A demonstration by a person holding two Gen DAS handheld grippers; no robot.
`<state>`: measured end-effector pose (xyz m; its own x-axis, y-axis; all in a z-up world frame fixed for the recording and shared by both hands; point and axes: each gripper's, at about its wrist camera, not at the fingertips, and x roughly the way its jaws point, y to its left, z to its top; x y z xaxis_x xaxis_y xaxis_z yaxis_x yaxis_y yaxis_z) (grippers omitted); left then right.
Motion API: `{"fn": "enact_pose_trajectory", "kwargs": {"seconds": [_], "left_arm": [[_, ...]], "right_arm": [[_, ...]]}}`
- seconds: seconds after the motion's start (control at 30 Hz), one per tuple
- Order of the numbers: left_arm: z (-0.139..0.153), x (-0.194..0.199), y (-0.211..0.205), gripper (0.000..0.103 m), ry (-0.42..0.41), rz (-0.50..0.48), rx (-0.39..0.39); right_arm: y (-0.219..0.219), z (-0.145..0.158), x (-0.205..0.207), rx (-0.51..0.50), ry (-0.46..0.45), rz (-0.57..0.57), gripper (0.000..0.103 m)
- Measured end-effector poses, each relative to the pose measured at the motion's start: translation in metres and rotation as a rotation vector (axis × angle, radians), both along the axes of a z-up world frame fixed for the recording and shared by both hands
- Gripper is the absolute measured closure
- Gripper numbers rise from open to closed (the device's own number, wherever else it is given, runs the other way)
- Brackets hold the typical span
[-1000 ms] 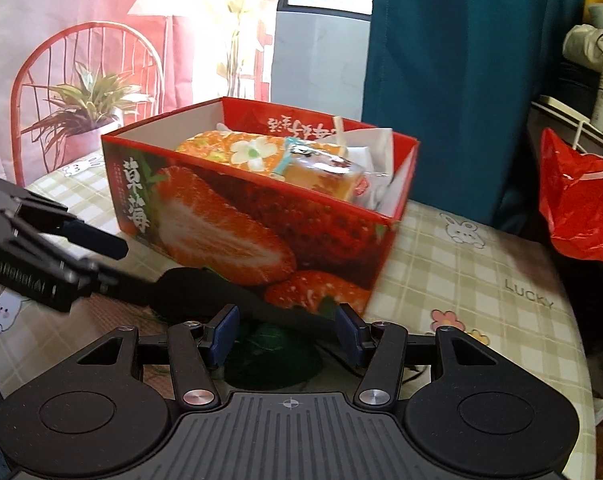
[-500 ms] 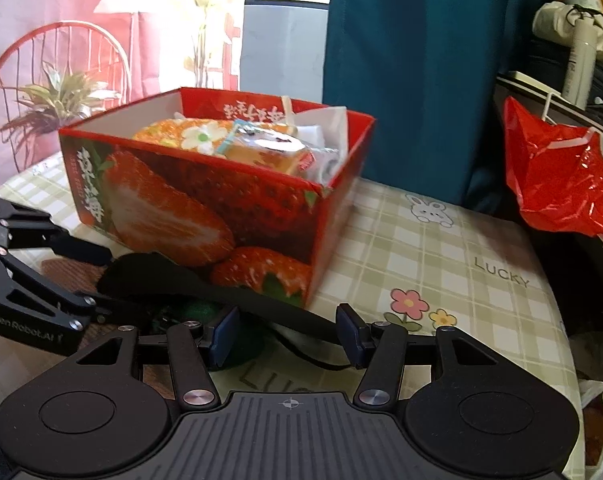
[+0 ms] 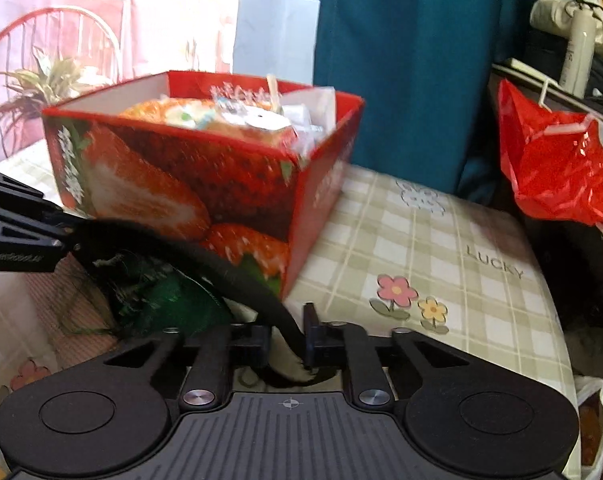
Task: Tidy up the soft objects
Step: 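Lift the black eye mask with the right tool toward the red box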
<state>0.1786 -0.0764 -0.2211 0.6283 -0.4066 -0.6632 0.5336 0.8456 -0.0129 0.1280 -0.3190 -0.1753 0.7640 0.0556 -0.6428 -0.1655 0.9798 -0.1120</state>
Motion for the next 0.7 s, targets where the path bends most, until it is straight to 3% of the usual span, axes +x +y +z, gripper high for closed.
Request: {"fn": "enact_pose_trajectory", "kwargs": {"seconds": [0.53,0.7], "left_arm": [[0.100,-0.020,0.043,0.094,-0.183,0.059,-0.166],[0.124,-0.025,0.051,0.094,-0.226,0.083,-0.180]], "right_arm": [[0.030,0.086,-0.002,-0.008,-0.163,0.080,0.096],[0.043,0.111,0.002,-0.014,-0.208,0.105,0.096]]}}
